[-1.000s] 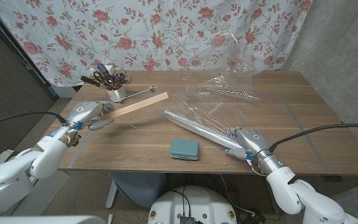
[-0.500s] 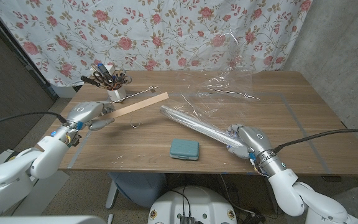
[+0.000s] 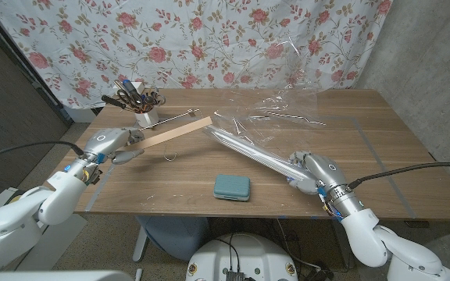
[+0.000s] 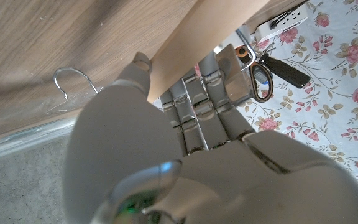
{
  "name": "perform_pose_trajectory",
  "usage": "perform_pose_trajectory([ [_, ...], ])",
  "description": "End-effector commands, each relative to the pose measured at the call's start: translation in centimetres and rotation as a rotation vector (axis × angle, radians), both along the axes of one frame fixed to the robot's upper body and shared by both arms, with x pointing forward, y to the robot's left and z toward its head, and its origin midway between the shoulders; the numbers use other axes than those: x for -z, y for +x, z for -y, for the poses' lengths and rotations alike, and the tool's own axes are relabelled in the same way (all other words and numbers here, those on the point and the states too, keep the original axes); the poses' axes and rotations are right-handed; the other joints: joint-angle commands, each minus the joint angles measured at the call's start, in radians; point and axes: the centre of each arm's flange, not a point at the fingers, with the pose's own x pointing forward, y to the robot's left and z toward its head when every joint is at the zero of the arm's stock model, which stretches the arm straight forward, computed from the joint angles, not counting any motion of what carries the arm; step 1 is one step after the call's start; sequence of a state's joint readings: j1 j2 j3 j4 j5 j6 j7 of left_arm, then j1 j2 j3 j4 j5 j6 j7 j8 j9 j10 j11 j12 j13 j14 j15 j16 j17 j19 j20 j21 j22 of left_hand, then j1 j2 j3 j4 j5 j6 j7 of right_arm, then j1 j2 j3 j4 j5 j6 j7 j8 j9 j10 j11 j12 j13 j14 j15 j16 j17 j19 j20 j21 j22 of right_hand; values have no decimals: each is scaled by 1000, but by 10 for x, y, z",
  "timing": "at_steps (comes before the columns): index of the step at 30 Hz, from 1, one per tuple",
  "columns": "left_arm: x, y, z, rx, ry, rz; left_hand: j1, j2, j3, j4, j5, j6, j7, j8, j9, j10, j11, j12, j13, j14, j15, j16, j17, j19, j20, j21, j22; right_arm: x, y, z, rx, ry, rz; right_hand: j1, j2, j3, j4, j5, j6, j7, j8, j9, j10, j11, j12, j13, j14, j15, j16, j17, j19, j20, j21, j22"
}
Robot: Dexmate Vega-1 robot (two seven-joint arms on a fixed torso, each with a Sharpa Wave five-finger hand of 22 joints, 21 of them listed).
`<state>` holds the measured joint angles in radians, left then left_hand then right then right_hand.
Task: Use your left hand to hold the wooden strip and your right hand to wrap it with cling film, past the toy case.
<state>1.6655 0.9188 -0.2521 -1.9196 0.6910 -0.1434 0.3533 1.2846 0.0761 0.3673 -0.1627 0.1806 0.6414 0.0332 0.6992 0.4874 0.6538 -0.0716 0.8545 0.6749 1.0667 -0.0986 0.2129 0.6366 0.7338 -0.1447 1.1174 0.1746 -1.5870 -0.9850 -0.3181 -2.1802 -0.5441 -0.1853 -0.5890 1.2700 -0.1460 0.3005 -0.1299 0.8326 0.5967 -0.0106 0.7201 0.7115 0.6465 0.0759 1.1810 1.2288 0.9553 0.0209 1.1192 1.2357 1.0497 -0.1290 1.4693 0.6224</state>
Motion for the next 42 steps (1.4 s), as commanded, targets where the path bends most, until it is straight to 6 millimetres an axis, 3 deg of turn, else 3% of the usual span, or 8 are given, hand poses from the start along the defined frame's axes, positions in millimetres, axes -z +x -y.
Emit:
perform_pose_trajectory([
  [1,1,-3,1,27,-1,46,0,12,100,-1,7,85,-85,68,4,62,-72,12,12,129,-126,7,4,-2,-3,8,2,-17,3,9,15,5,3,168,171,120,-25,7,2,3,-5,18,249,-241,400,19,245,-234,248,3,38,-85,4,-4],
  [15,3,-7,0,25,19,60,1,25,91,0,1,72,-86,71,7,39,-74,27,17,108,-129,1,7,-12,-4,5,0,-35,5,19,33,4,11,159,165,122,-22,7,7,-1,-12,3,254,-239,400,19,244,-234,259,3,39,-86,9,-45],
  [42,-18,-5,22,120,118,273,0,32,83,1,-2,70,-87,75,2,31,-76,37,4,100,-129,0,6,-20,-5,5,1,-89,-7,34,-11,51,74,154,168,127,-21,-8,9,-5,-23,-18,260,-236,400,19,244,-234,276,2,38,-86,45,-69],
])
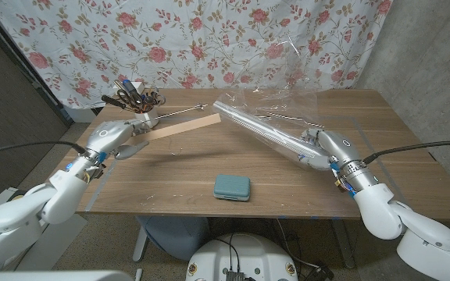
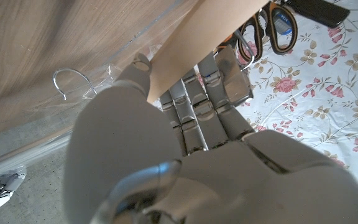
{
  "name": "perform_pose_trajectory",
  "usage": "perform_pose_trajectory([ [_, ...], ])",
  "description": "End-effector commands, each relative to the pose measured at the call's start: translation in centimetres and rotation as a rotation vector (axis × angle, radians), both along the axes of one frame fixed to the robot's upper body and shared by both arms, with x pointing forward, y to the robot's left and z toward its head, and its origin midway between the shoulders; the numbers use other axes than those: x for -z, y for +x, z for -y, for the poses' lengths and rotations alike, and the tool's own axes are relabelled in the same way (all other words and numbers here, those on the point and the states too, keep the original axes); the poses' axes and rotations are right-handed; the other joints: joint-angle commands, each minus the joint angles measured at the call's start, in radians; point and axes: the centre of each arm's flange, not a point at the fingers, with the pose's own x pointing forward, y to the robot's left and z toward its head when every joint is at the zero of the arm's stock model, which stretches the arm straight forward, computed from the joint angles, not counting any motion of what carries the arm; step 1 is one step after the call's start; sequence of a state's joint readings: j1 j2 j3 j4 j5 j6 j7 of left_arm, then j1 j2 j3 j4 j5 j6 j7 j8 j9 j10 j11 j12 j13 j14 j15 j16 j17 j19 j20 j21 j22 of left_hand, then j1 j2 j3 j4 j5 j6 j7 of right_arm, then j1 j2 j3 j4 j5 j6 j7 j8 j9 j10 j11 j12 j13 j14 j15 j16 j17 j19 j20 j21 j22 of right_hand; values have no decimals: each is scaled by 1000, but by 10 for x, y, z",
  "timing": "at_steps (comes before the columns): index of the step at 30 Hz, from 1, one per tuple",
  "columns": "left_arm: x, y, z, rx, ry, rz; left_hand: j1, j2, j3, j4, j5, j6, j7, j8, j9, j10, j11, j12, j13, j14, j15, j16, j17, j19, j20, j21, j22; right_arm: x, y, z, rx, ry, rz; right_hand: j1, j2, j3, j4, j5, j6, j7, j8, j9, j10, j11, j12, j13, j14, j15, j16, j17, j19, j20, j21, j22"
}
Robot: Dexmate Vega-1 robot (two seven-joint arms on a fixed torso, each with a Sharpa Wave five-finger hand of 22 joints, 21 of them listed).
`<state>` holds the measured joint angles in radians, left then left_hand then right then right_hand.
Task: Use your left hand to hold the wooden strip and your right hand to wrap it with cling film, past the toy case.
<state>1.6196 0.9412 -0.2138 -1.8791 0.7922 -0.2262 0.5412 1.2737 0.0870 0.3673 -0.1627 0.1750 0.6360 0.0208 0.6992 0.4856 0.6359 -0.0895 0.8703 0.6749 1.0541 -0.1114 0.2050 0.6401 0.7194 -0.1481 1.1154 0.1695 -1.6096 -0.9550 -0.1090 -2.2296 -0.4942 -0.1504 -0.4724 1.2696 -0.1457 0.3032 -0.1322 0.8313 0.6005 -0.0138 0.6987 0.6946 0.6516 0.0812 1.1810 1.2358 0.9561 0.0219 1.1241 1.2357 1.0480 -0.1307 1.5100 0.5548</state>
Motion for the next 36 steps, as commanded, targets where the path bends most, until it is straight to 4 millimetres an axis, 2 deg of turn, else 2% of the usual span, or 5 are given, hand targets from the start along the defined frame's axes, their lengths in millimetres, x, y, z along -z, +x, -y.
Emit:
perform_pose_trajectory([
  [1,-8,1,9,49,35,110,11,20,83,0,3,76,-76,75,4,51,-58,22,3,112,-116,8,2,-6,-1,8,6,-26,-9,6,-40,28,25,154,168,124,-19,-8,5,-2,-3,-2,255,-241,400,12,243,-235,272,2,39,-85,5,-3],
  [8,-14,2,10,79,47,160,11,20,83,0,3,74,-74,75,2,55,-54,19,-8,119,-114,9,-3,-6,1,9,6,-42,-14,3,-77,30,46,152,170,123,-18,-14,5,-4,-3,-4,255,-241,400,12,242,-235,275,2,40,-85,12,-7],
  [13,-15,2,21,120,102,230,10,18,80,-1,3,80,-74,79,0,57,-59,21,-13,116,-114,7,-5,-7,-1,10,6,-50,-14,-2,-101,26,49,151,172,121,-18,-25,6,-5,-1,-2,256,-242,400,12,238,-235,279,2,33,-85,16,-19],
  [21,-14,13,24,156,73,245,11,19,80,-1,3,78,-72,78,-3,58,-54,22,-19,118,-114,9,-5,-7,-2,11,6,-61,-17,-13,-136,8,52,150,174,120,-19,-36,4,-6,-3,-5,258,-241,401,12,235,-235,284,2,32,-85,25,-26],
  [36,-12,38,53,235,97,202,13,21,76,-1,2,78,-75,82,-6,52,-57,29,-20,114,-114,9,-5,-10,-4,13,6,-70,-16,-22,-218,20,42,149,176,119,-20,-49,6,-4,-4,-9,259,-242,401,12,233,-235,291,1,31,-85,32,-36],
])
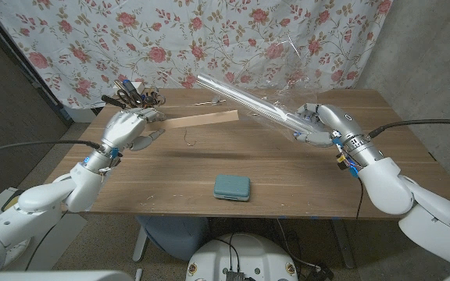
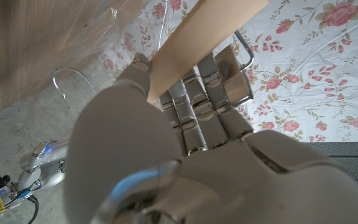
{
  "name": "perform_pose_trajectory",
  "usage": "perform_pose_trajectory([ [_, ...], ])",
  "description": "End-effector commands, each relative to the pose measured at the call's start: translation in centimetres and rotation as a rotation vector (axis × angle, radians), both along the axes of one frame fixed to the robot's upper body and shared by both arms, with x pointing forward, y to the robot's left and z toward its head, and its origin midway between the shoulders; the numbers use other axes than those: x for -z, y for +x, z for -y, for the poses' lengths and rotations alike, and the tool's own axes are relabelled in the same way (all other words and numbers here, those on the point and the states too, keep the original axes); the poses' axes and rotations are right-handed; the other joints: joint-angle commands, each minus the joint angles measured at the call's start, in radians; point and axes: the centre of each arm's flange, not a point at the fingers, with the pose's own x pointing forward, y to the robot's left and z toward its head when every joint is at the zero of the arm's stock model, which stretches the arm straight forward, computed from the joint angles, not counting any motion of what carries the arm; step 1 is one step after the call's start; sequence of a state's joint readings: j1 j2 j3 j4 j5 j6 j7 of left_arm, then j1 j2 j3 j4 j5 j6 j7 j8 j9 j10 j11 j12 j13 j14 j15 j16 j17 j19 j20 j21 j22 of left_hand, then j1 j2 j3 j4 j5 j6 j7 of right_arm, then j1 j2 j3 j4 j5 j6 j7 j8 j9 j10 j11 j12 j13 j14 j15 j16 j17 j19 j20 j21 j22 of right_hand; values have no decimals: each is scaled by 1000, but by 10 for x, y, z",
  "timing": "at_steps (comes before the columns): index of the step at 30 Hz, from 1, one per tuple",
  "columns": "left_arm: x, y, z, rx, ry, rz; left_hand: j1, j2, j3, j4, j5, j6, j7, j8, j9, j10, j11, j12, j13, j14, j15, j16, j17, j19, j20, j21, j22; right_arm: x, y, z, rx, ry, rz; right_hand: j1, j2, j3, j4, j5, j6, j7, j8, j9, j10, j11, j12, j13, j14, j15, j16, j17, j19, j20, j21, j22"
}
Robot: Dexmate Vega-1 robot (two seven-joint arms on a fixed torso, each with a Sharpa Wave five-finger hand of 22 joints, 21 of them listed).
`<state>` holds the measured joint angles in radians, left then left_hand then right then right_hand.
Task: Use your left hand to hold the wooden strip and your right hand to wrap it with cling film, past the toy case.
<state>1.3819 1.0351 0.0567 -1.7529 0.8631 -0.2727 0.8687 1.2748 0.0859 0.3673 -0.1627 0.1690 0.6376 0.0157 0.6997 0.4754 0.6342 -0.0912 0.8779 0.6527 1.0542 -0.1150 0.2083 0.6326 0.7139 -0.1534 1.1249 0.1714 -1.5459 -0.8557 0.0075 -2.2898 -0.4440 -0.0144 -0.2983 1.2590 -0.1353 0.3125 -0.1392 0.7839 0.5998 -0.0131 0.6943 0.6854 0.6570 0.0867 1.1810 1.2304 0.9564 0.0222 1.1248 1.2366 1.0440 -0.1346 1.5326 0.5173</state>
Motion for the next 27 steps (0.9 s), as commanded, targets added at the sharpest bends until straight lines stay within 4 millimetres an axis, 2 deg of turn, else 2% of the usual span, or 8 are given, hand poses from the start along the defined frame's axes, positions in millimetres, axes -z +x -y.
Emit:
perform_pose_trajectory([
  [1,0,22,24,63,52,-35,11,24,76,-1,8,76,-69,81,3,51,-56,22,3,113,-110,6,2,-5,1,4,5,-7,0,-9,-80,-1,-17,160,166,110,-13,-3,6,-6,0,0,254,-247,401,17,233,-235,290,0,35,-81,10,1],
  [15,10,22,36,86,136,-58,12,27,73,0,7,72,-73,83,1,45,-59,29,2,109,-111,6,2,-8,0,5,4,-17,18,8,-74,49,-65,157,169,109,-13,-19,6,-10,4,3,255,-247,401,17,228,-235,299,1,31,-81,17,-9],
  [27,8,25,34,76,146,-77,13,27,71,0,7,73,-74,87,-1,43,-62,34,0,110,-110,8,2,-10,1,7,4,-24,9,-3,-113,17,-53,154,172,110,-14,-35,4,-10,1,-3,256,-247,401,17,223,-235,307,0,25,-81,16,-27],
])
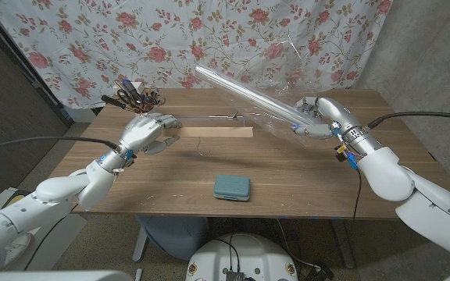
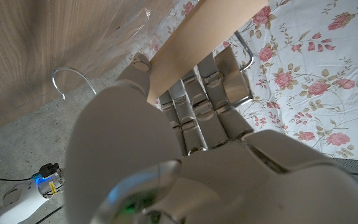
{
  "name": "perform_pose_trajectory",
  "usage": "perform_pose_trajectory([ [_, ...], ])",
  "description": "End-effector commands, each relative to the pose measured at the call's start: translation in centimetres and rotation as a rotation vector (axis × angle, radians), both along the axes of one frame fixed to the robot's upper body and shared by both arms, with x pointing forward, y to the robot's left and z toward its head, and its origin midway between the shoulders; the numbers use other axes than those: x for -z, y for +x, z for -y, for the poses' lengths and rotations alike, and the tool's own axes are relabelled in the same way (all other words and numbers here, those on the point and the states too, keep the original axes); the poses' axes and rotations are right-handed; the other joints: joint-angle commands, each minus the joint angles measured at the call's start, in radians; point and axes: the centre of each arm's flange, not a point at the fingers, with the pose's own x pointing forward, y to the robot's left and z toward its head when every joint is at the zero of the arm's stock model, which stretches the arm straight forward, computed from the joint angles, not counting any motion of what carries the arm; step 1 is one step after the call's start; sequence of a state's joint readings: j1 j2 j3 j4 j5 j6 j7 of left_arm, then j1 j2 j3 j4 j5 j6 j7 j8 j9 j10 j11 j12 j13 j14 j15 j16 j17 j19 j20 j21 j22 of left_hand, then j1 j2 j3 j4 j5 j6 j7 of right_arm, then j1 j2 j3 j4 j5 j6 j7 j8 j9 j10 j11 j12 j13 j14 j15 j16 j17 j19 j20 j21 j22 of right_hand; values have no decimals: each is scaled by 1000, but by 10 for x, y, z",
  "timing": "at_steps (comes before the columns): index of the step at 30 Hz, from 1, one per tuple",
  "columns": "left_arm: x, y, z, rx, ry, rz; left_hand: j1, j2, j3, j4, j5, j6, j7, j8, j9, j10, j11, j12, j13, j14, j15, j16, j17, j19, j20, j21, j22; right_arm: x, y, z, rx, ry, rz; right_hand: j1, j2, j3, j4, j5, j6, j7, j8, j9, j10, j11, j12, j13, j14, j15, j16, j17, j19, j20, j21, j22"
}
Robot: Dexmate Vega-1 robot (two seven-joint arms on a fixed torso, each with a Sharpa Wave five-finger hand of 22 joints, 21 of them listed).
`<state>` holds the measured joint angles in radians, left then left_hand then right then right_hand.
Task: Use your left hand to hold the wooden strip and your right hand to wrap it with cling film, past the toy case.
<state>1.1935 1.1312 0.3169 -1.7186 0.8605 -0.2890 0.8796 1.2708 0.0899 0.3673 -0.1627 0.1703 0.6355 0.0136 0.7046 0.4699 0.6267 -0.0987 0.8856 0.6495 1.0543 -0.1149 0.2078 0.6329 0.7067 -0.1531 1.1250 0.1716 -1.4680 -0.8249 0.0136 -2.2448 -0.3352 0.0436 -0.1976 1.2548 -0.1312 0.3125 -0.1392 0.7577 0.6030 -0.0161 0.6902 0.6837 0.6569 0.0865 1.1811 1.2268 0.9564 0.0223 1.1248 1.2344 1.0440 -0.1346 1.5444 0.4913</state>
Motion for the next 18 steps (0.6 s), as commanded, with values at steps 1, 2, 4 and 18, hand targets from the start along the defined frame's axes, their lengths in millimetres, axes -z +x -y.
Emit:
perform_pose_trajectory([
  [1,-1,3,2,-3,27,-20,17,23,71,-1,6,74,-71,82,5,49,-54,26,2,110,-110,8,2,-3,0,7,4,-8,-6,-7,-33,-19,5,158,169,110,-13,-9,1,-8,5,-2,256,-247,401,21,222,-235,308,2,29,-81,8,2],
  [2,-2,3,2,-3,28,-21,17,24,71,0,6,75,-72,83,4,47,-54,27,5,109,-110,8,2,-3,0,7,4,-9,-7,-8,-36,-25,10,158,169,110,-13,-10,0,-7,5,-1,256,-247,401,21,222,-235,308,2,25,-81,5,-1],
  [4,-3,4,3,-1,30,-21,18,23,71,-1,6,74,-71,83,4,49,-54,27,2,110,-110,9,2,-4,0,7,4,-9,-10,-10,-33,-38,17,158,169,110,-14,-12,2,-10,6,-2,256,-247,401,21,221,-235,309,2,27,-81,8,0],
  [18,-11,9,12,17,72,-33,17,25,69,1,5,71,-73,86,3,45,-56,32,-2,107,-111,8,-1,-7,0,8,4,-12,-20,-24,-87,-70,13,157,172,111,-14,-26,1,-11,7,-4,256,-247,401,21,217,-235,317,2,21,-81,6,-11],
])
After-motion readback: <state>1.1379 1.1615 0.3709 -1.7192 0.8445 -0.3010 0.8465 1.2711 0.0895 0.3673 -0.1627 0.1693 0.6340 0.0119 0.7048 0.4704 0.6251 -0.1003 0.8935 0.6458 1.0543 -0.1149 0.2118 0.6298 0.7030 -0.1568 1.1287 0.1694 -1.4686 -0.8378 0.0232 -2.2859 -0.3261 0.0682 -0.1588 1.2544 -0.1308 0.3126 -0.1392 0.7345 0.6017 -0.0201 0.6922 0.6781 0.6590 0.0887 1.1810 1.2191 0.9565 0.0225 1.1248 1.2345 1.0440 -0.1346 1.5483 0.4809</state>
